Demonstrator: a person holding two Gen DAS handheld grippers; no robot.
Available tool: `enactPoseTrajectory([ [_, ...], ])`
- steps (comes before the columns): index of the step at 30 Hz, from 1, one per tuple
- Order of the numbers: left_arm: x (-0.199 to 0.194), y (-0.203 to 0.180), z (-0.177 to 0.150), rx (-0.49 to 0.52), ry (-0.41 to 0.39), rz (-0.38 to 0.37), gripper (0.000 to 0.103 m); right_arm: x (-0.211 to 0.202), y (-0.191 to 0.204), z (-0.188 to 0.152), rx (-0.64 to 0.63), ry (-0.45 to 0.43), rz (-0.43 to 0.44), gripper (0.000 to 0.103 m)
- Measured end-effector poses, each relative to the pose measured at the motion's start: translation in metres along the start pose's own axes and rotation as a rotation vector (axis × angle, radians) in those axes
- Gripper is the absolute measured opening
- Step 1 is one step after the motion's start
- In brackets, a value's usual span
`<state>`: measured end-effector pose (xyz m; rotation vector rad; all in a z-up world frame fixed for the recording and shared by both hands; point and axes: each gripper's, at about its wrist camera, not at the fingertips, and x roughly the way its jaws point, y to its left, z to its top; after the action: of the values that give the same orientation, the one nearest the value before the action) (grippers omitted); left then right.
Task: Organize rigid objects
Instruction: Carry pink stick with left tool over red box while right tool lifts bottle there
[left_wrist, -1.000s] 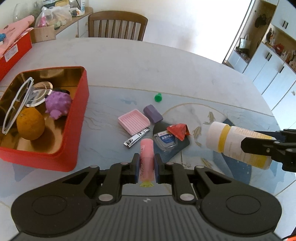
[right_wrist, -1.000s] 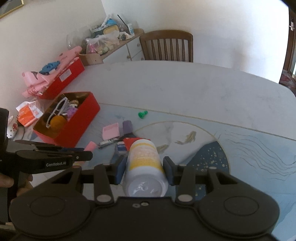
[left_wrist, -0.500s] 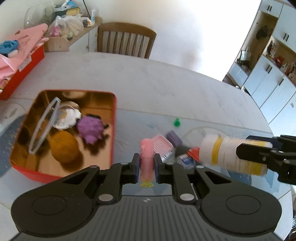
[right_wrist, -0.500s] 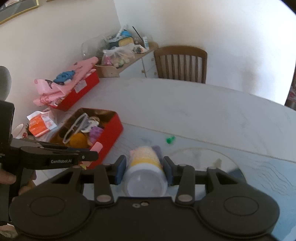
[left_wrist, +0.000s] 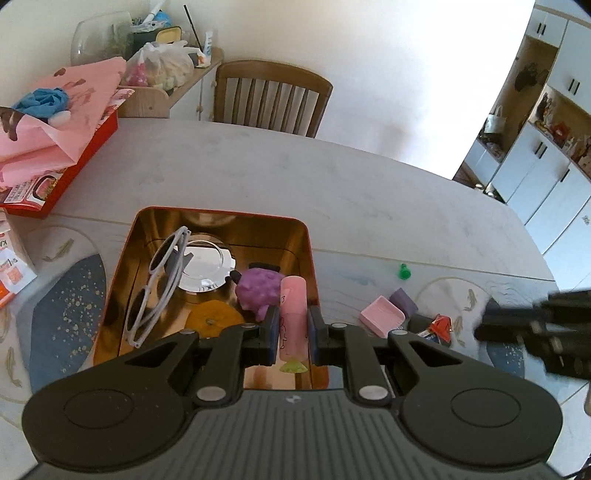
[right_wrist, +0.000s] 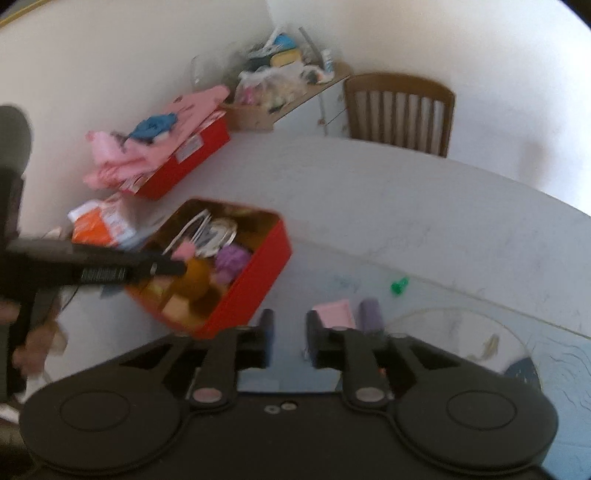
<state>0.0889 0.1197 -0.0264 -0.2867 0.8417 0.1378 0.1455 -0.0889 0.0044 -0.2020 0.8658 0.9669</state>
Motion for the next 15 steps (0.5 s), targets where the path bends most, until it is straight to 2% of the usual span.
enactPoseTrajectory([
  [2,-0.001,0.004,0.0,-0.004,-0.002,-0.013,0.016,0.003,0.01,-0.01,-0.057,0.071,0.054,0.045],
  [4,0.001,0.007,-0.002,-0.009,0.003,-0.022,0.016,0.01,0.025,-0.021,-0.129,0.137,0.066,0.055],
  [7,0.002,0.011,-0.004,-0.014,0.015,-0.033,0.016,0.023,0.039,-0.037,-0.183,0.214,0.088,0.056],
  [9,0.003,0.012,-0.004,-0.015,0.018,-0.038,0.016,0.032,0.045,-0.048,-0.208,0.27,0.109,0.064],
  [11,0.002,0.013,-0.004,-0.016,0.019,-0.039,0.016,0.041,0.051,-0.061,-0.243,0.321,0.116,0.064],
  [13,0.001,0.013,-0.006,-0.014,0.022,-0.04,0.016,0.048,0.054,-0.068,-0.281,0.335,0.092,0.069],
  [15,0.001,0.014,-0.007,-0.017,0.026,-0.037,0.016,0.054,0.055,-0.071,-0.294,0.344,0.069,0.067],
])
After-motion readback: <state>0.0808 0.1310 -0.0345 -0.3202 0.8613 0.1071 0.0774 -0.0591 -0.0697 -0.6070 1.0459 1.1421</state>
